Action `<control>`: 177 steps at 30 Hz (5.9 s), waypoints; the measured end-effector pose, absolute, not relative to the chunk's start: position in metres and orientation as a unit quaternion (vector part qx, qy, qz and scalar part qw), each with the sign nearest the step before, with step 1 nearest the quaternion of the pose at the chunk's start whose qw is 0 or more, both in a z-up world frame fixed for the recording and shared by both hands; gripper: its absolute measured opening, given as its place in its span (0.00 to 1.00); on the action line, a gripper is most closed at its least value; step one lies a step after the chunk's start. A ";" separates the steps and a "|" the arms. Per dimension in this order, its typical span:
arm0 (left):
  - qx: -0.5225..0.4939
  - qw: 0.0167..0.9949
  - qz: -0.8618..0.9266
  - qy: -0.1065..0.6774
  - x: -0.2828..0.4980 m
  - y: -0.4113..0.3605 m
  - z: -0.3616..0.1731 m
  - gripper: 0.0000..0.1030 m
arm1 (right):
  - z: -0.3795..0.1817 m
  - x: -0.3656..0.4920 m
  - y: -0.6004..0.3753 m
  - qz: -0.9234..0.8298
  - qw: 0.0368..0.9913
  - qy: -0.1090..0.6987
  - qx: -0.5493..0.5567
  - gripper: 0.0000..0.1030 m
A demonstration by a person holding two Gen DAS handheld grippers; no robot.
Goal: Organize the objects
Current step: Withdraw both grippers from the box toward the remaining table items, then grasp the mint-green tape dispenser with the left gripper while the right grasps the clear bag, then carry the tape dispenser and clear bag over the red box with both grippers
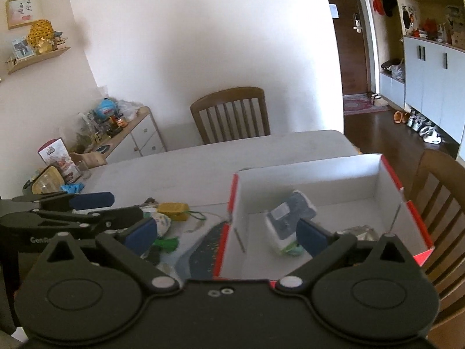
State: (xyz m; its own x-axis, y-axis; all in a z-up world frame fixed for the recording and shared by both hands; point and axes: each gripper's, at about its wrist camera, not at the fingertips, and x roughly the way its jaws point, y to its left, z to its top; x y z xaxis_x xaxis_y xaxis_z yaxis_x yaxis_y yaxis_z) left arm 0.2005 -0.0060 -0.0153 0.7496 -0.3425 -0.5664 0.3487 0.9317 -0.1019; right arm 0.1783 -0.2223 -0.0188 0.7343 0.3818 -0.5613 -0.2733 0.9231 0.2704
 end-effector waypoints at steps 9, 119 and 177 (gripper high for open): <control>-0.006 0.938 -0.179 0.298 0.185 0.044 -0.025 0.98 | -0.020 0.176 -0.182 0.185 0.926 0.322 0.071 0.99; 0.028 0.909 -0.132 0.395 0.227 0.161 -0.144 0.85 | -0.114 0.243 -0.042 0.244 0.839 0.485 0.035 0.22; 0.114 0.882 -0.223 0.400 0.281 -0.200 -0.085 0.85 | -0.081 0.297 -0.355 0.119 0.893 0.427 0.083 0.23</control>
